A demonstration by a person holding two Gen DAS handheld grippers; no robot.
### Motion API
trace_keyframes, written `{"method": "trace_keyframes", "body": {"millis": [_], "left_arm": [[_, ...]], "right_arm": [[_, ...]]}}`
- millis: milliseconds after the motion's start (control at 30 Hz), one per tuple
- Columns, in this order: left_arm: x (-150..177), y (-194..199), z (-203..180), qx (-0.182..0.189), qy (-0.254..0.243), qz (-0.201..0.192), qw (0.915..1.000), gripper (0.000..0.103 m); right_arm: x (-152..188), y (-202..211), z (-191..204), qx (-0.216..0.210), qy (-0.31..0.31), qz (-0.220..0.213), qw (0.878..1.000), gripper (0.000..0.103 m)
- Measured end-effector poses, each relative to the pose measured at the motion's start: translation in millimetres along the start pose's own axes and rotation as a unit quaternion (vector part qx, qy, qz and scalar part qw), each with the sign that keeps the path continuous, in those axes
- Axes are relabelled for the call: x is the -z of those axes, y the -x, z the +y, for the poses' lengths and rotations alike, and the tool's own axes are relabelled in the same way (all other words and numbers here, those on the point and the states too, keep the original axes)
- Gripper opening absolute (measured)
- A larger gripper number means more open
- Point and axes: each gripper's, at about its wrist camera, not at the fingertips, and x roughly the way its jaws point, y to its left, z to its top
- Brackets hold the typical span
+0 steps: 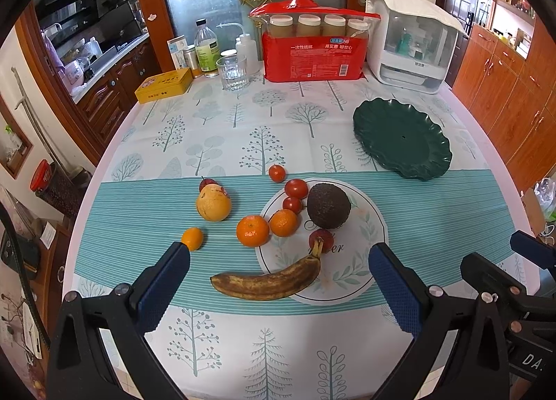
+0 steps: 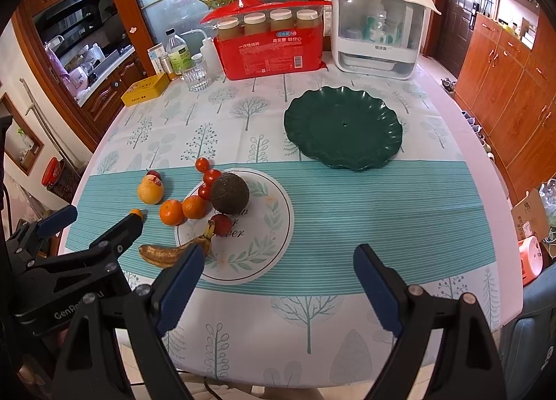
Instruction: Organize fruits
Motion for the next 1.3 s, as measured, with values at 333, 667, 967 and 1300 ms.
{"method": "trace_keyframes", "body": {"millis": [333, 667, 967, 1300], "left_arm": [[0, 0, 0, -0.001, 0.000, 0.000, 1.0000, 0.102], [0, 0, 0, -0.001, -0.001, -0.001, 1.0000, 0.102], [1, 7, 2, -0.002, -0.002, -0.009, 1.0000, 0.102], [-4, 16, 11, -0.001, -0.004, -0.025, 0.9997, 0.102]], "right_arm": [[-2, 4, -3, -0.001, -0.001, -0.003, 1.000, 0.088], [-3, 6, -3, -0.001, -0.001, -0.005, 1.000, 0.088], [0, 12, 0, -0.002, 0.003, -0.015, 1.000, 0.088], [-2, 16, 7, -0.001, -0.004, -0.025, 1.000, 0.088]]}}
